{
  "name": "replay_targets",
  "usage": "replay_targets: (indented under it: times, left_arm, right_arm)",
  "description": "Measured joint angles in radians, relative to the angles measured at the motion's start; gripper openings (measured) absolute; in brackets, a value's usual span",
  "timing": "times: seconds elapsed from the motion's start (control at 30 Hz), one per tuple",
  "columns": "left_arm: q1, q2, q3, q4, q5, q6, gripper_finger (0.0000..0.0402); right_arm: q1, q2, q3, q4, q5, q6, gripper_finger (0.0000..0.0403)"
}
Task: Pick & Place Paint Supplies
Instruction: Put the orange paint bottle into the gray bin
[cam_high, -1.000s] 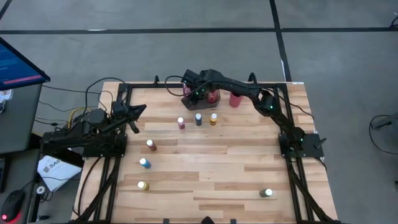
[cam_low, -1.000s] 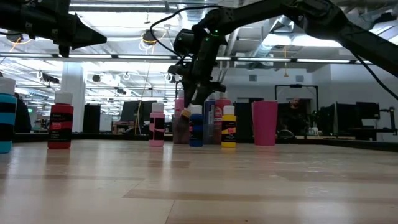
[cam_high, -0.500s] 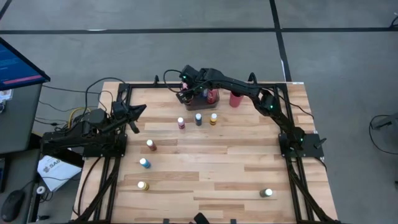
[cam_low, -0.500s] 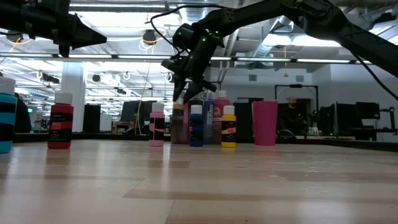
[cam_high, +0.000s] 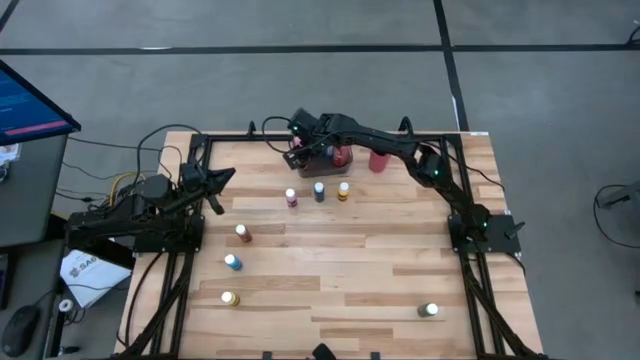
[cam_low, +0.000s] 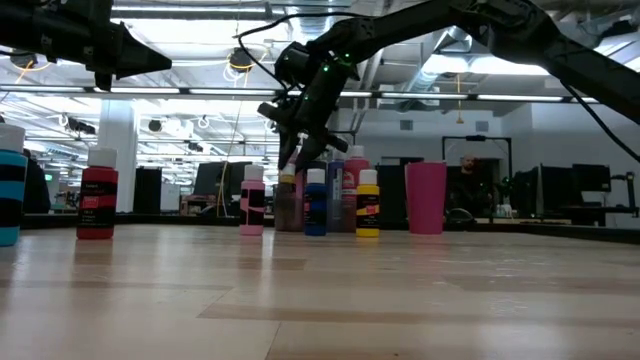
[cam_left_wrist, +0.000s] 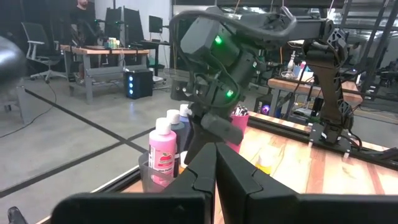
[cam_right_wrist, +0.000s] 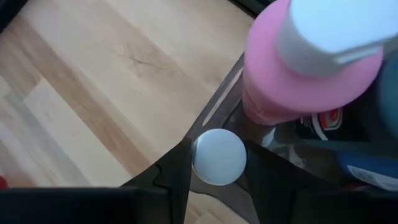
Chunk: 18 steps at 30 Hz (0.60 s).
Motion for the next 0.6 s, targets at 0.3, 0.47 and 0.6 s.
replay_targets:
  times: [0.3,0.47,0.6]
  left_arm:
    - [0.000,0.000,0.000,0.000,0.000,0.000,0.0002]
    - [0.000,0.000,0.000,0.000,0.000,-0.002,0.0002]
    - [0.000,0.000,0.000,0.000,0.000,-0.003,0.0002]
  right_arm:
    - [0.012,0.000,-0.038,0.021,0.020,0.000,0.0151]
    - [0.017,-0.002,-0.042,0.022,0.020,0.000,0.0163]
    - [0.017,-0.002,-0.042,0.033,0.019,0.000,0.0161]
